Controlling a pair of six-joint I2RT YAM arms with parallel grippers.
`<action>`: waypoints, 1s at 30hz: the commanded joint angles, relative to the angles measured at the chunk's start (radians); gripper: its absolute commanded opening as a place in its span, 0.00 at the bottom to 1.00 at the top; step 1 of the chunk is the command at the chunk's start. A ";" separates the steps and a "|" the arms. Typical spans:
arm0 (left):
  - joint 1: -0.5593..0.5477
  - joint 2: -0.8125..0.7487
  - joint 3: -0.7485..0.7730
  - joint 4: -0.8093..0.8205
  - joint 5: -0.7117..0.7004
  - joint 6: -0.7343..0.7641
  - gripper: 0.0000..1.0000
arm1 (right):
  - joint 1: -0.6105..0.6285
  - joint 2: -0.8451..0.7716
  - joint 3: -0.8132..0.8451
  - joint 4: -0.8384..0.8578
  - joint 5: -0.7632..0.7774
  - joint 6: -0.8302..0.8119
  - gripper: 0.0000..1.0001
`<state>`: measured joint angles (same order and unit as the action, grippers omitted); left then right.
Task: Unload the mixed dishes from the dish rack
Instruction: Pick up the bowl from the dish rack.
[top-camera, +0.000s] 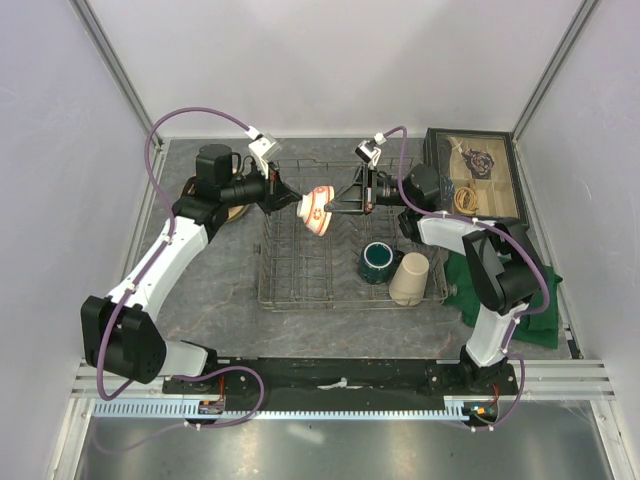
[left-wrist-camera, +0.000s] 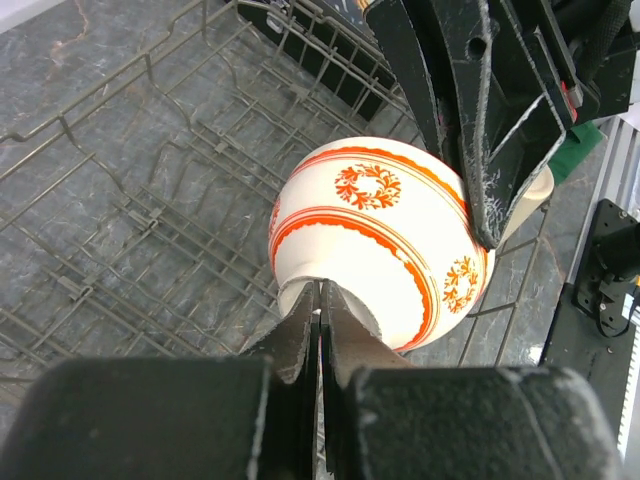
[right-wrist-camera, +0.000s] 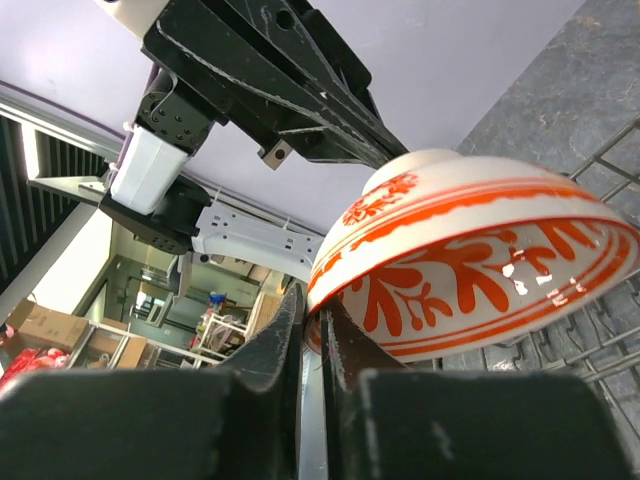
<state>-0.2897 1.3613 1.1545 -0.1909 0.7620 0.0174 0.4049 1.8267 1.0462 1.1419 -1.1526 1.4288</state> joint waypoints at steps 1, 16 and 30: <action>-0.005 -0.031 0.005 0.041 0.013 0.000 0.02 | 0.015 -0.007 0.051 0.055 -0.001 -0.036 0.08; 0.009 -0.082 0.053 -0.047 -0.007 0.088 0.02 | 0.032 -0.090 0.300 -1.251 0.069 -1.077 0.00; 0.087 -0.044 0.188 -0.245 0.074 0.134 0.02 | 0.067 -0.116 0.552 -1.879 0.373 -1.730 0.00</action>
<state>-0.2169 1.3033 1.2663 -0.3538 0.7761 0.1009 0.4446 1.7733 1.5009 -0.5385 -0.8711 -0.0227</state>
